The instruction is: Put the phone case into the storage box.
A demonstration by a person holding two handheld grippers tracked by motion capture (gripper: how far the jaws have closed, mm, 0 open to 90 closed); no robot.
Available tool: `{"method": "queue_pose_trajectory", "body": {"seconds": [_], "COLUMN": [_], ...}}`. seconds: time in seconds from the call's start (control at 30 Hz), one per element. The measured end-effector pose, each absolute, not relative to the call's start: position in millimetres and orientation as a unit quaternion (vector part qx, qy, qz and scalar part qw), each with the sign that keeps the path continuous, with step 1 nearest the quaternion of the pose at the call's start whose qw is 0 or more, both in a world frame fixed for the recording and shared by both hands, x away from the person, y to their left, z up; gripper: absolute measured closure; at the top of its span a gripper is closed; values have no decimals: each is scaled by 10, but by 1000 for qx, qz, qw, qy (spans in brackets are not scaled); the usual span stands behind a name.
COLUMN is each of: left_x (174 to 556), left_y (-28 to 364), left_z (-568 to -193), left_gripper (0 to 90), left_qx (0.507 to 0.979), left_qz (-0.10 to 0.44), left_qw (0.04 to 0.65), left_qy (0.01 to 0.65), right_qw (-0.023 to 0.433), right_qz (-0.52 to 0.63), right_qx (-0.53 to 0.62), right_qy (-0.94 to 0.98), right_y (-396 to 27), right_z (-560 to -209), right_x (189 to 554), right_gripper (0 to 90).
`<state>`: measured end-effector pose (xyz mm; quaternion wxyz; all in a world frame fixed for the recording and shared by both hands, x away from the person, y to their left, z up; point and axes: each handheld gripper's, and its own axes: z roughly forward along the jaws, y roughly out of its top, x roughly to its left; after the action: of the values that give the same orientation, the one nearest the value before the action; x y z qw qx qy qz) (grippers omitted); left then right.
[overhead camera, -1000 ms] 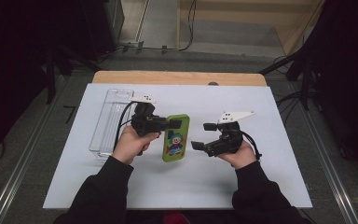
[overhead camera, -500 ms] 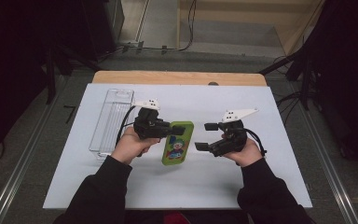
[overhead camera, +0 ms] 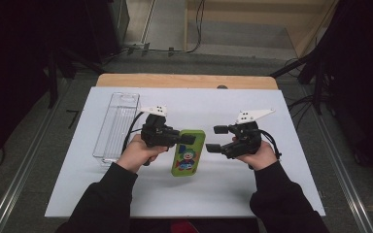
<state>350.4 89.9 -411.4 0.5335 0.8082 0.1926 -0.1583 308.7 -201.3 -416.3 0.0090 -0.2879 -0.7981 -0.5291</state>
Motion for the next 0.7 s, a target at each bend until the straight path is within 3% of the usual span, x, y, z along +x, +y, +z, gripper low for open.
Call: {"method": "queue_pose_trajectory", "body": {"seconds": [0.47,0.7], "left_x": [3486,3486], "left_y": [918,928], "left_z": [-4167,-4168], "left_gripper": [827,827], "left_qx": [800,800], "left_qz": [-175,-174], "left_qw": [541,543], "left_qy": [192,188], "right_qw": [28,39], "right_qz": [-541,-543], "right_qx": [-274,-266], "right_qy": [-795,-796], "right_y": [-1955,-1904], "right_z": [-4175,-4216], "right_x": [3189,3211], "right_gripper": [320,461]}}
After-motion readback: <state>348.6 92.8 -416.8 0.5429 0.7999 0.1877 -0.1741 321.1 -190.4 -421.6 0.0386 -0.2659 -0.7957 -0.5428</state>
